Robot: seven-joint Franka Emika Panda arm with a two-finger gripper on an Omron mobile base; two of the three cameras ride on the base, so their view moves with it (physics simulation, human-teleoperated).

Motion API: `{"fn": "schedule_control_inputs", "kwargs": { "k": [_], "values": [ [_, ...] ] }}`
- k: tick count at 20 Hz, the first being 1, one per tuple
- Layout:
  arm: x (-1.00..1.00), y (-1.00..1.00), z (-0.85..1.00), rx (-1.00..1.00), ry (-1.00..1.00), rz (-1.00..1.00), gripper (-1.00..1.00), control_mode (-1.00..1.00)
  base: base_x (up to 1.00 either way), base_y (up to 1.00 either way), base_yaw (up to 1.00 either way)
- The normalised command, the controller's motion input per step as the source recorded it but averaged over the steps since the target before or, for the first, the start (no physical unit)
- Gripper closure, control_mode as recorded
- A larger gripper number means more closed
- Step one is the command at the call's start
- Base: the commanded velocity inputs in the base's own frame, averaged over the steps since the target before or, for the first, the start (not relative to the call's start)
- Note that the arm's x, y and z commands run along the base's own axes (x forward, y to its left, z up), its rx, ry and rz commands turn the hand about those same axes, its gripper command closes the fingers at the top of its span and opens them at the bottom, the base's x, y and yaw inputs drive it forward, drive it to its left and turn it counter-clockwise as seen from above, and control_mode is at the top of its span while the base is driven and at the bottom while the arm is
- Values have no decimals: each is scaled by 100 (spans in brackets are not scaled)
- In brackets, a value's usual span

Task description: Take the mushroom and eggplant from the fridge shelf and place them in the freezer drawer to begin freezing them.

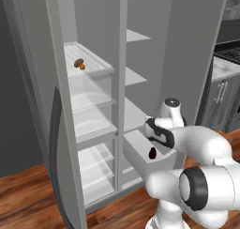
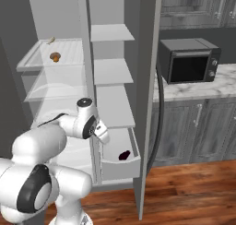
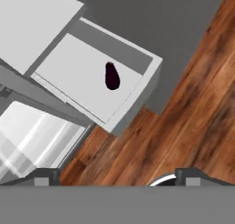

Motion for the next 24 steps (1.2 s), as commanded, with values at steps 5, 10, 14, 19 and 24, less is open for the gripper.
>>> {"fn": "schedule_control_inputs", "kwargs": {
  "k": [5,10,14,19,24],
  "values": [
    [-98,22,100,0,0,21,-100,-100,0,0,0],
    [-81,43,99,-1,16,30,-100,-100,0,0,0],
    [-28,25,42,-2,11,15,-100,-100,0,0,0],
    [0,5,0,0,0,2,-100,-100,0,0,0],
    [0,0,0,0,0,0,-100,100,0,48,29]
  ]
}}
